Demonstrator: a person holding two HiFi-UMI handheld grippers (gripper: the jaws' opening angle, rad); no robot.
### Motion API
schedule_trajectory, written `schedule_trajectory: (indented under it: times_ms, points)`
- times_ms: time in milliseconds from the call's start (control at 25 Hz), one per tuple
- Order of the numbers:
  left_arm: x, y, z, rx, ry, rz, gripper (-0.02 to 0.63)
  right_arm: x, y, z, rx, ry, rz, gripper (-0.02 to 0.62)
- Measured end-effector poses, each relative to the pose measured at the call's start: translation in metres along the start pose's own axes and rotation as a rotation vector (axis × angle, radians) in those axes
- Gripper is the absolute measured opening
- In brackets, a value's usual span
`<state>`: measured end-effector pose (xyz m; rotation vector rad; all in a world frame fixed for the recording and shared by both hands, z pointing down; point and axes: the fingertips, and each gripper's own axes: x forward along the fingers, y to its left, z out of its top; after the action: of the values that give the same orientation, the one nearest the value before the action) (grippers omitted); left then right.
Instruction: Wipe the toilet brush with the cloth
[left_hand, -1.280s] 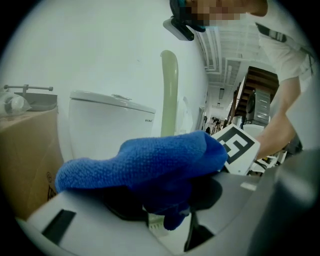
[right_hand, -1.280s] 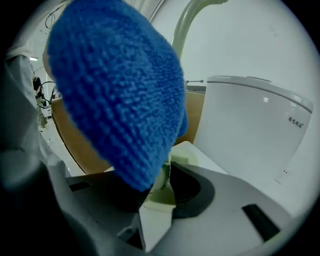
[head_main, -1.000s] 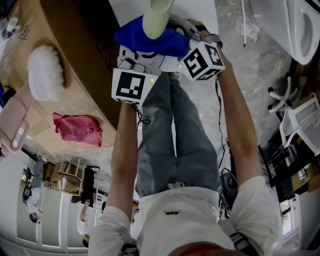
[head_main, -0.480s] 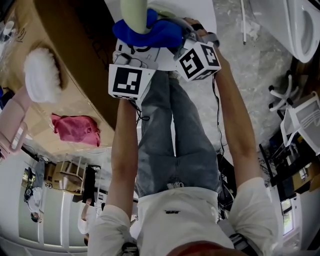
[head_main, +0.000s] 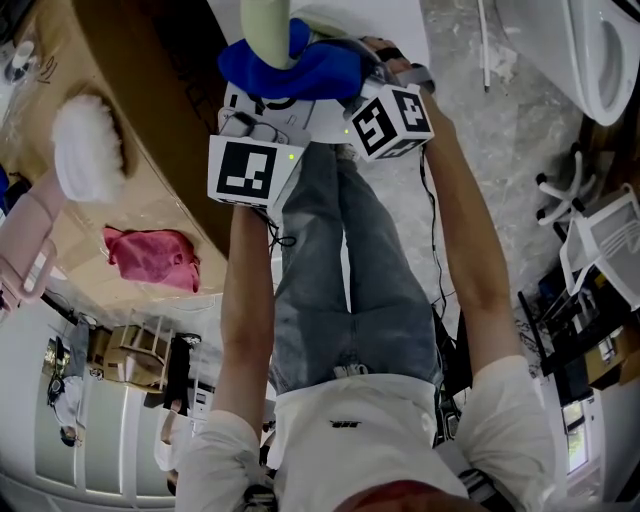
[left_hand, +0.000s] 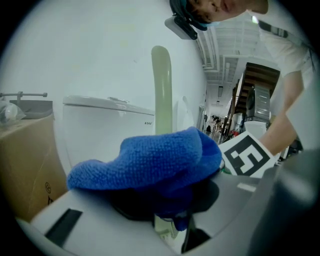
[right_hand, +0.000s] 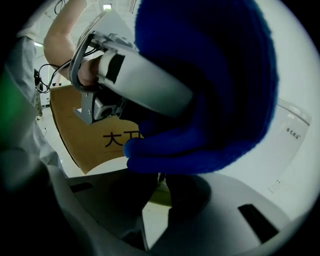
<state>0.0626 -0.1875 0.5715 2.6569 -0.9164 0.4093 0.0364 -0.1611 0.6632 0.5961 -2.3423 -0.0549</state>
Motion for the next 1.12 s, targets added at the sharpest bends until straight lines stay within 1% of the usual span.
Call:
schedule_trajectory:
  times_ms: [440,720,1000,1120]
  points:
    - [-0.022,-0.004,0.067,0.003,-0.060,-0.030,0.141,0.000,0.000,0.000,-0.010,0.027,0.000,0.048]
    - [-0.028,-0.005,0.098,-0.044,-0.029,-0.066,0.154,0.002,0.001,-0.005,-0.025,0.054,0.002,0.048]
    - [-0.036,-0.008,0.133,-0.070,-0.075,-0.093,0.190,0.000,0.001,-0.008,-0.027,0.066,0.002,0.048]
    - [-0.036,-0.008,0.137,-0.037,-0.073,-0.081,0.192,0.000,0.001,-0.008,-0.025,0.065,0.007,0.048]
